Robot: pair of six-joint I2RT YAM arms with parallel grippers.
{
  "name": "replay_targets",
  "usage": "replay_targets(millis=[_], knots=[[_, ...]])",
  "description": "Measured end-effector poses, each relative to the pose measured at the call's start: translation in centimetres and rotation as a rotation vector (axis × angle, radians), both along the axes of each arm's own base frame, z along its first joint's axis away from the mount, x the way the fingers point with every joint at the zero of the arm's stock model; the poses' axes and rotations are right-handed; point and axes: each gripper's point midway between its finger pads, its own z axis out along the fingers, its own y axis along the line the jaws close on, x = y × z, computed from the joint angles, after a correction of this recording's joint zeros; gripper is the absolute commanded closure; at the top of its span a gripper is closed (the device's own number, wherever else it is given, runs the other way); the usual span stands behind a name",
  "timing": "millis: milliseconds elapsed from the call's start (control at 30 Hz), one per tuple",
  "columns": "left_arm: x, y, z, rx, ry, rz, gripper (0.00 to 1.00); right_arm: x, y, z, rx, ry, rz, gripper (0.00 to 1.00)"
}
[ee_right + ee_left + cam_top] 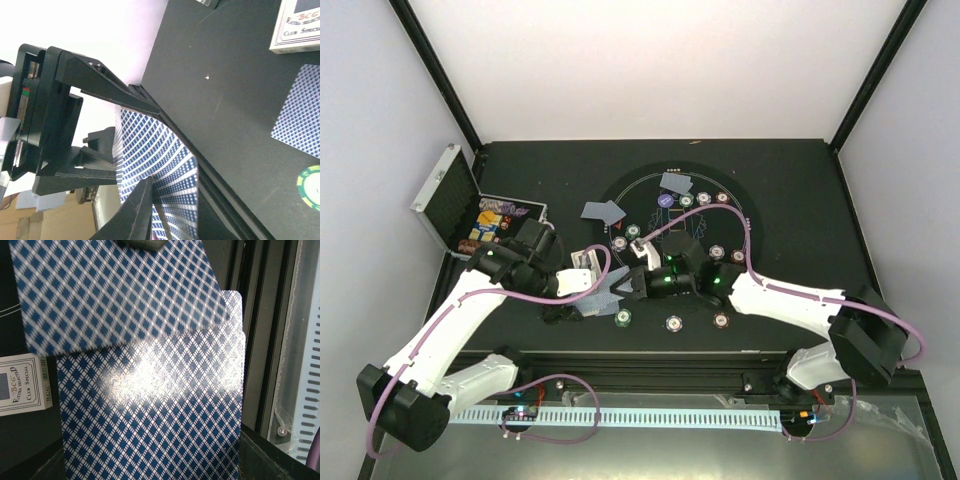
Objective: Distribute texas hold em gaming equipment
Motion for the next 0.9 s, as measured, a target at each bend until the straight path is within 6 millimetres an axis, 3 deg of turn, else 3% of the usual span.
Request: replay_targets(millis=[333,567,767,900], knots=[[0.0,0.0,0.0,-0.001,0.0,0.0,0.98,1.9,-2.5,0.1,-0.045,-0.021,-0.063,0.94],[0.0,0.0,0.0,-0.001,0.0,0.0,0.98,6.0,-8.1,-0.3,-0.076,-0.044,-0.207,0.98],[0.0,0.0,0.0,-0.001,0.0,0.0,0.98,9.3,-12.4,-4.3,-0.206,-0.018,-0.297,0.98],[0.0,0.0,0.0,-0.001,0.0,0.0,0.98,10.3,-14.3,-8.8,-0.34,0.046,-0.308,0.99]])
